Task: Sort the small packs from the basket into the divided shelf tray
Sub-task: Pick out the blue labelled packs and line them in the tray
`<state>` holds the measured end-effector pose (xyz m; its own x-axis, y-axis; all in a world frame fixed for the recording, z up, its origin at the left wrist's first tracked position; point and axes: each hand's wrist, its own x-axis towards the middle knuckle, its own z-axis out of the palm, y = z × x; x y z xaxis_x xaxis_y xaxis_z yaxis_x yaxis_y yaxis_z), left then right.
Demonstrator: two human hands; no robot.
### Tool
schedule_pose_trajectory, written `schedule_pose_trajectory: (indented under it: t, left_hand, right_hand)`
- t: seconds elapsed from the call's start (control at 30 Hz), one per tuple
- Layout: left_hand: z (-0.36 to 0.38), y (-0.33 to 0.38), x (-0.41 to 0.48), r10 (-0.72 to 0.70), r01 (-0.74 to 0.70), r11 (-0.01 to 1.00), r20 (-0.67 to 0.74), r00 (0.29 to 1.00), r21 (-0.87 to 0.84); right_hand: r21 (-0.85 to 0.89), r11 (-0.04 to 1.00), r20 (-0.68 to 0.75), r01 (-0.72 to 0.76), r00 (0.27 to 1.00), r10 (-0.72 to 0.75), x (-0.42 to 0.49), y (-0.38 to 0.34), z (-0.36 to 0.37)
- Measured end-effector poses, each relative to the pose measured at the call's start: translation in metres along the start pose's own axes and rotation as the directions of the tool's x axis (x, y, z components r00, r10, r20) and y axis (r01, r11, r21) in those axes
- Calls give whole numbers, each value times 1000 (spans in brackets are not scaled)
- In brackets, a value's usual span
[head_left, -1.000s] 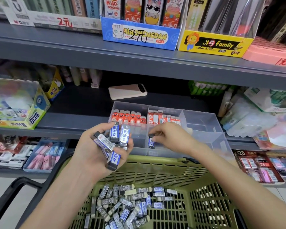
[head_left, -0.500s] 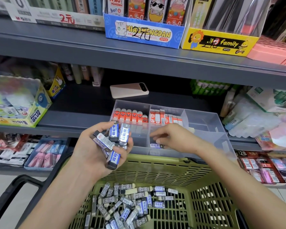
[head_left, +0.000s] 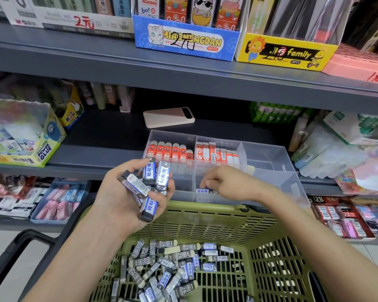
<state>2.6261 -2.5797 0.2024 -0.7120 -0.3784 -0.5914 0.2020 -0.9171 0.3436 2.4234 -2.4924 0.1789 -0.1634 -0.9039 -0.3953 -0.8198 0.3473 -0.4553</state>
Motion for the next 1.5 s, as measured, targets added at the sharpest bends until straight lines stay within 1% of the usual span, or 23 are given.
schedule_pose_trajectory:
  t: [0.07, 0.13, 0.17, 0.2, 0.23, 0.3, 0.4, 0.5, 0.57, 0.6, 0.67, 0.7, 0.73, 0.83, 0.9, 0.97, 1.1, 1.2, 1.33, 1.4, 1.43, 1.47, 1.5]
  left_hand:
    - [-1, -1, -2, -59, 59, 998, 25, 998, -31]
    - [-1, 0, -3, -82, 83, 996, 30, 996, -23]
    - [-1, 0, -2, -83, 83, 996, 39, 996, -15]
    - [-1, -1, -1, -86, 87, 996, 48, 995, -16]
    - [-2, -1, 1, -97, 98, 995, 72, 993, -12]
    - [0, -2, 0, -133, 131, 991, 135, 982, 27]
    - [1, -4, -1, -162, 157, 987, 204, 966, 40]
    - [1, -6, -1, -140, 132, 990, 181, 973, 55]
    - [3, -7, -1, -138, 131, 990, 156, 978, 56]
    - [3, -8, -1, -141, 135, 989, 140, 980, 56]
    - [3, -7, -1, -137, 131, 989, 103, 985, 64]
    - [2, -6, 0, -130, 124, 990, 85, 988, 66]
    - [1, -6, -1, -122, 117, 991, 72, 990, 65]
    - [-1, -4, -1, -107, 104, 993, 62, 992, 51]
    - [-1, -4, -1, -106, 103, 993, 64, 992, 49]
    - [-1, -4, -1, -103, 100, 994, 64, 993, 48]
    - [0, -4, -1, -103, 101, 994, 51, 993, 45]
    - [-1, -4, -1, -102, 100, 994, 51, 993, 41]
    - [-1, -5, -2, -106, 104, 994, 54, 993, 39]
    - [0, -5, -2, -109, 107, 993, 51, 993, 40]
    - [0, -5, -2, -111, 109, 993, 52, 992, 40]
    - [0, -5, -2, -113, 111, 993, 55, 992, 41]
    - [0, -5, -2, -115, 113, 993, 59, 992, 44]
  right_hand:
    - [-7, 1000, -30, 0, 1000, 0, -4, -3, -1]
    - [-20, 999, -196, 47, 979, -50, -10, -10, -1]
    - [22, 995, -301, 97, 950, -86, -15, -16, -1]
    - [111, 980, -380, 165, 918, -111, -19, -25, -1]
    - [213, 948, -421, 235, 898, -128, -23, -35, -1]
    - [328, 890, -429, 315, 890, -157, -27, -53, 0]
    - [313, 891, -402, 329, 896, -190, -26, -69, 1]
    - [326, 872, -425, 365, 881, -210, -27, -72, -3]
    - [441, 801, -395, 405, 889, -232, -31, -71, -4]
    - [528, 736, -393, 423, 890, -230, -33, -69, -7]
    - [679, 603, -427, 419, 893, -141, -35, -58, -13]
    - [718, 577, -444, 389, 895, -51, -35, -49, -17]
    - [729, 596, -454, 336, 890, 53, -34, -39, -18]
    - [664, 747, -412, 42, 854, 318, -27, -11, -9]
    - [571, 817, -441, -75, 811, 383, -20, -1, 2]
    - [460, 882, -496, -99, 796, 348, -12, 0, 10]
    - [259, 954, -438, -152, 861, 256, 3, -8, 18]
    - [82, 976, -385, -200, 897, 216, 7, -9, 15]
    - [-96, 967, -320, -238, 927, 196, 3, -13, 9]
    - [-219, 946, -409, -238, 903, 132, -4, -19, 8]
    - [-236, 952, -483, -194, 874, 58, -9, -24, 7]
    - [-186, 977, -552, -106, 834, -14, -13, -29, 6]
    - [-63, 998, -597, 27, 800, -59, -19, -37, 5]
